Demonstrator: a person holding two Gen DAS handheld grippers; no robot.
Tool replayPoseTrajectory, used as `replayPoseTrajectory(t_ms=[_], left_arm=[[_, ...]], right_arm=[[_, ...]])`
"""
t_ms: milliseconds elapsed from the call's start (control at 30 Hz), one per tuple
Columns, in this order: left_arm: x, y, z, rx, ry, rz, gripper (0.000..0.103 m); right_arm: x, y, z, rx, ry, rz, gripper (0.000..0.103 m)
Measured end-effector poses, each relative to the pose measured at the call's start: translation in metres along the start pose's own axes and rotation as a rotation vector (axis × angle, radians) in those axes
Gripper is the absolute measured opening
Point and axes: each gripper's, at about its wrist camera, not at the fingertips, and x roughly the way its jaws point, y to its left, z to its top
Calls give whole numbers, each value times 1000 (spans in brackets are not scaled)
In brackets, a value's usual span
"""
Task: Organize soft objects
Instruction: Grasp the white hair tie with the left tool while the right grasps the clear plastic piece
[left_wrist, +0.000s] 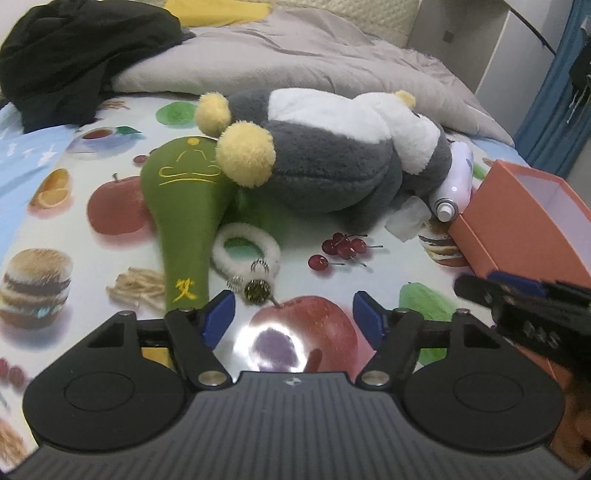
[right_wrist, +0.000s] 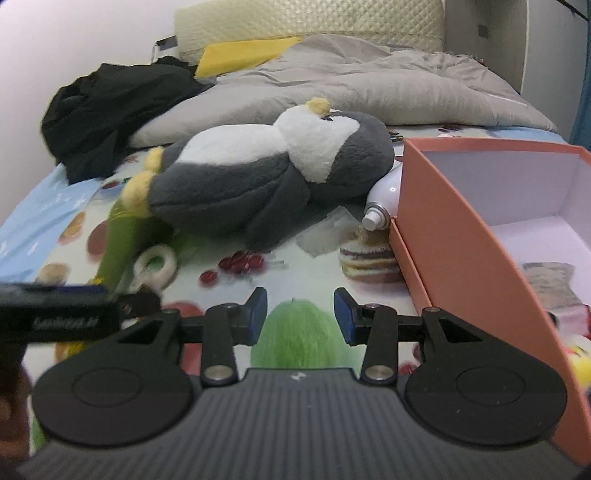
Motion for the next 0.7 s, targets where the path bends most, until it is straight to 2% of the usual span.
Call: replayPoseTrajectory(t_ms=[67,200,467,567,700], left_arm=[[7,-1,3,24,2,6,73],[24,-7,9,102,7,36,73],[45,-15,10,197,10,72,72],[53,-17,9,234,14,106,63],[58,-15,7,284,10,120,60]], right_arm=[[17,0,5,6,9,-25,43],[44,-6,14,45,3,-28,43],[92,-15,27,100,33,-36,43],[103,-18,31,123,42,-30,43],[114,-13,33,89,37,-27,44]])
